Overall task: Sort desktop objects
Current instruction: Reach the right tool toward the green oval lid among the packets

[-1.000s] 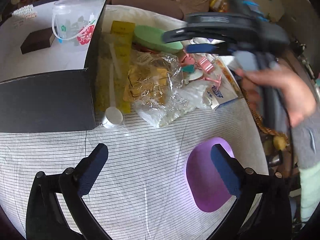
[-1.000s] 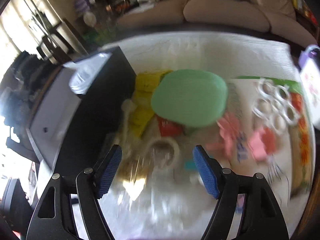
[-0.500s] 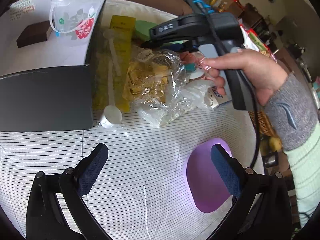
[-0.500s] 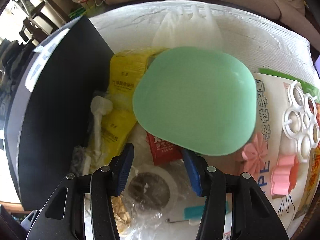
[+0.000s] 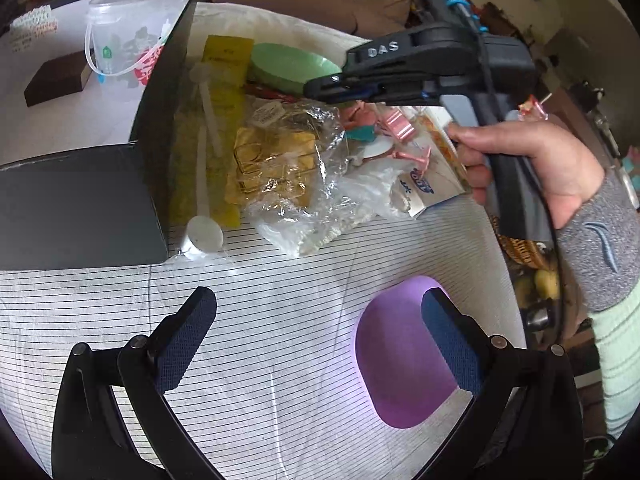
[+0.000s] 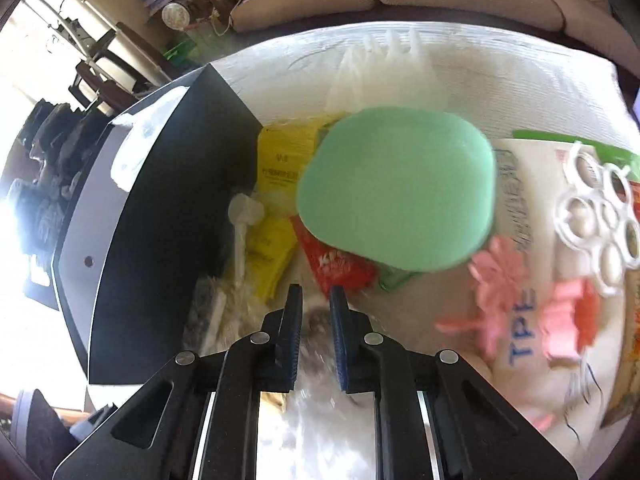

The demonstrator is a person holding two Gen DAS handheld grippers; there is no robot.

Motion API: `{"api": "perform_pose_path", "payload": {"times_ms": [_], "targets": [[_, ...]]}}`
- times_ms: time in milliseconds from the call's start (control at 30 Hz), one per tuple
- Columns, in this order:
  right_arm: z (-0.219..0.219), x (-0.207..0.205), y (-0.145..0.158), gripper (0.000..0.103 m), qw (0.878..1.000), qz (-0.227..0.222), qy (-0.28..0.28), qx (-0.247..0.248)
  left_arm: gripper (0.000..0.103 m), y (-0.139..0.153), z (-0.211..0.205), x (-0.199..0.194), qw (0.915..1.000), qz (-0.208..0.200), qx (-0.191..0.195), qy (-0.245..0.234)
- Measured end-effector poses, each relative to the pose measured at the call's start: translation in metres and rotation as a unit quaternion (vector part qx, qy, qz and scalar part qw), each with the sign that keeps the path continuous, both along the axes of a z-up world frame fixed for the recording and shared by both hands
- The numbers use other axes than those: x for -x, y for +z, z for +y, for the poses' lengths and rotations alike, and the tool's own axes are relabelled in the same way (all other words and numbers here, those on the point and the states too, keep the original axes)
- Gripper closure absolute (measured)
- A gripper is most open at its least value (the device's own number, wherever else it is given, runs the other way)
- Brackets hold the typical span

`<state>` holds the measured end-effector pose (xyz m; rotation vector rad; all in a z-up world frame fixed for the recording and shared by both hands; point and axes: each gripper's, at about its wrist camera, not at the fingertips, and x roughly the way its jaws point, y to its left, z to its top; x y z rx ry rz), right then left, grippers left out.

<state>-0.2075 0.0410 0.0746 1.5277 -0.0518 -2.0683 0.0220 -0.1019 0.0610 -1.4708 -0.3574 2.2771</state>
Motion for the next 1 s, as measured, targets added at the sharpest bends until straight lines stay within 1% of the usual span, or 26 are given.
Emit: {"api": "perform_pose_path", "payload": {"times_ms": [67, 133, 167, 200, 233, 333, 400, 467, 500, 533, 600, 667, 700, 733, 767, 800, 833, 933, 1000], "targets": [[-0.001, -0.006, 0.001, 0.088, 1.000, 0.007, 0.006, -0.018, 0.000, 0.001, 0.000, -0.001, 1.0000, 0.000, -0.002, 0.000], [-0.009, -0.006, 0.001, 0.085, 0.998, 0.026, 0.015, -0.050, 0.000, 0.002, 0.002, -0.001, 1.0000, 0.001, -0.003, -0.001], [-0.013, -0.005, 0.000, 0.081, 0.998, 0.029, 0.017, -0.061, 0.000, 0.004, 0.003, -0.001, 1.0000, 0.004, -0.003, -0.001], [-0.018, -0.002, -0.002, 0.068, 0.997, 0.030, 0.020, -0.069, 0.000, 0.004, 0.003, -0.001, 1.0000, 0.005, -0.001, -0.002], [-0.022, 0.002, -0.005, 0.058, 0.996, 0.031, 0.022, -0.079, 0.000, 0.005, 0.004, -0.001, 1.0000, 0.007, 0.000, -0.002], [-0.037, 0.015, -0.019, 0.056, 0.992, 0.033, 0.028, -0.120, 0.000, 0.003, 0.003, 0.002, 0.9999, 0.007, 0.012, 0.004], [-0.043, 0.022, -0.025, 0.053, 0.991, 0.031, 0.025, -0.127, 0.000, 0.001, 0.001, 0.005, 0.9999, 0.005, 0.014, 0.009], [-0.048, 0.029, -0.028, 0.048, 0.990, 0.034, 0.017, -0.133, 0.000, 0.000, -0.002, 0.008, 0.9999, 0.001, 0.008, 0.013], [-0.050, 0.032, -0.029, 0.041, 0.990, 0.033, 0.017, -0.134, 0.000, 0.000, -0.003, 0.009, 0.9999, 0.000, 0.006, 0.014], [-0.052, 0.034, -0.032, 0.037, 0.990, 0.030, 0.019, -0.137, 0.000, 0.000, -0.004, 0.011, 0.9999, 0.000, 0.004, 0.014], [-0.055, 0.037, -0.040, 0.034, 0.988, 0.022, 0.030, -0.149, 0.000, 0.000, -0.005, 0.013, 0.9999, -0.001, 0.003, 0.014], [-0.057, 0.037, -0.043, 0.038, 0.986, 0.029, 0.042, -0.158, 0.000, 0.000, -0.005, 0.015, 0.9999, -0.002, 0.000, 0.014], [-0.056, 0.036, -0.043, 0.046, 0.986, 0.032, 0.045, -0.160, 0.000, 0.000, -0.005, 0.015, 0.9999, -0.003, -0.001, 0.014], [-0.053, 0.036, -0.043, 0.059, 0.986, 0.032, 0.046, -0.157, 0.000, 0.001, -0.006, 0.014, 0.9999, -0.002, -0.001, 0.013], [-0.050, 0.036, -0.042, 0.066, 0.987, 0.031, 0.045, -0.151, 0.000, 0.001, -0.006, 0.014, 0.9999, -0.002, 0.000, 0.013], [-0.047, 0.037, -0.041, 0.076, 0.988, 0.030, 0.042, -0.146, 0.000, 0.001, -0.008, 0.013, 0.9999, -0.002, 0.001, 0.013], [-0.042, 0.037, -0.038, 0.083, 0.989, 0.031, 0.037, -0.140, 0.000, 0.001, -0.008, 0.013, 0.9999, -0.002, 0.002, 0.012], [-0.035, 0.033, -0.032, 0.089, 0.989, 0.038, 0.037, -0.138, 0.000, 0.001, -0.005, 0.011, 0.9999, -0.001, 0.004, 0.012], [-0.033, 0.027, -0.028, 0.091, 0.989, 0.038, 0.042, -0.135, 0.000, 0.003, -0.004, 0.009, 0.9999, 0.000, 0.003, 0.012]]}}
